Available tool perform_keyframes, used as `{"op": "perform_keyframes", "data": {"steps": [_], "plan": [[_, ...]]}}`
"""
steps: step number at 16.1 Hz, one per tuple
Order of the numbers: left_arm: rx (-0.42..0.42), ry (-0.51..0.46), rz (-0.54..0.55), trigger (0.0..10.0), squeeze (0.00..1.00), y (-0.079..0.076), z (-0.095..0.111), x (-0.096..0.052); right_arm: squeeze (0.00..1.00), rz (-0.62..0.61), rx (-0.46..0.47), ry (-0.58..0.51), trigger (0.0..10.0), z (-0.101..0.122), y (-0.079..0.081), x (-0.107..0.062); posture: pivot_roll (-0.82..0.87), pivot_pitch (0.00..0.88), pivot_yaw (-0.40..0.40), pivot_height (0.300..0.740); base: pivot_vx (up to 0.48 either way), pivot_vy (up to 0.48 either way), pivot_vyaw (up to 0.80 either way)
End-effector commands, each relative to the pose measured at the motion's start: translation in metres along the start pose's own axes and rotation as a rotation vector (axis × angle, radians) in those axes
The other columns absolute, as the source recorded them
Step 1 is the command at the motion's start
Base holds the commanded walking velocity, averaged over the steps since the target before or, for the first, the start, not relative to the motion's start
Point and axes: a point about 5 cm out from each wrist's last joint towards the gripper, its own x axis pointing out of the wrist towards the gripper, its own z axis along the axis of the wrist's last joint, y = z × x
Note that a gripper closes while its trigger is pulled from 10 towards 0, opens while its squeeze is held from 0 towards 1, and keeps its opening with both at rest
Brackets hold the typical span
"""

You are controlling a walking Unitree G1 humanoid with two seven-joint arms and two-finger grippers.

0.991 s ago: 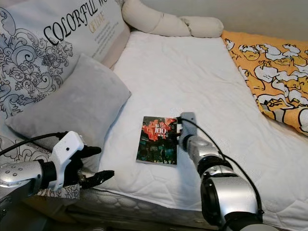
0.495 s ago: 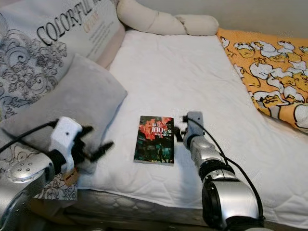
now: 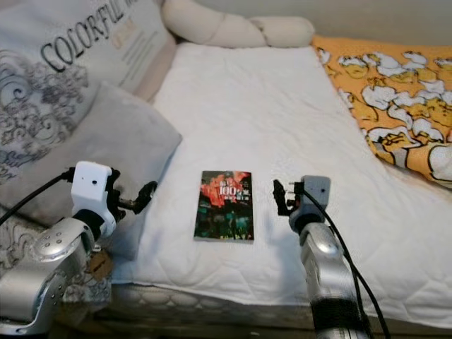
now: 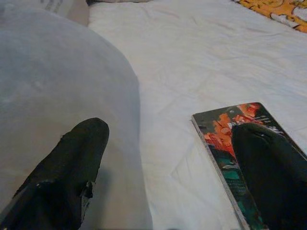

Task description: Clean up the room

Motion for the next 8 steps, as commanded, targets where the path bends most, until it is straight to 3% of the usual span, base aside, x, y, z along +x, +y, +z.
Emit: {"op": "perform_keyframes", "data": {"steps": [1,2,5,8], "plan": [[0.007,0.001,0.029,10.0,0.0,0.003,-0.001,0.0,0.0,0.018,-0.002,0.001,10.0,0.002,0.004,-0.002,-0.06,0.0,0.012,0.74,0.0,-0.322,0.0],[0.013,0.0,0.061,10.0,0.0,0.007,-0.004,-0.001,1.0,0.01,-0.093,-0.043,10.0,0.008,0.006,-0.008,-0.05,0.0,0.006,0.74,0.0,-0.341,0.0],[0.015,0.001,0.095,10.0,0.0,0.011,-0.007,-0.002,1.0,0.014,-0.129,-0.118,10.0,0.022,0.01,-0.014,-0.04,0.0,-0.015,0.74,0.0,-0.341,0.0],[0.024,-0.002,0.145,10.0,0.0,0.016,-0.011,-0.008,1.0,0.015,-0.016,-0.099,10.0,0.026,0.019,-0.015,0.0,0.0,-0.048,0.74,0.0,-0.341,0.0]]}}
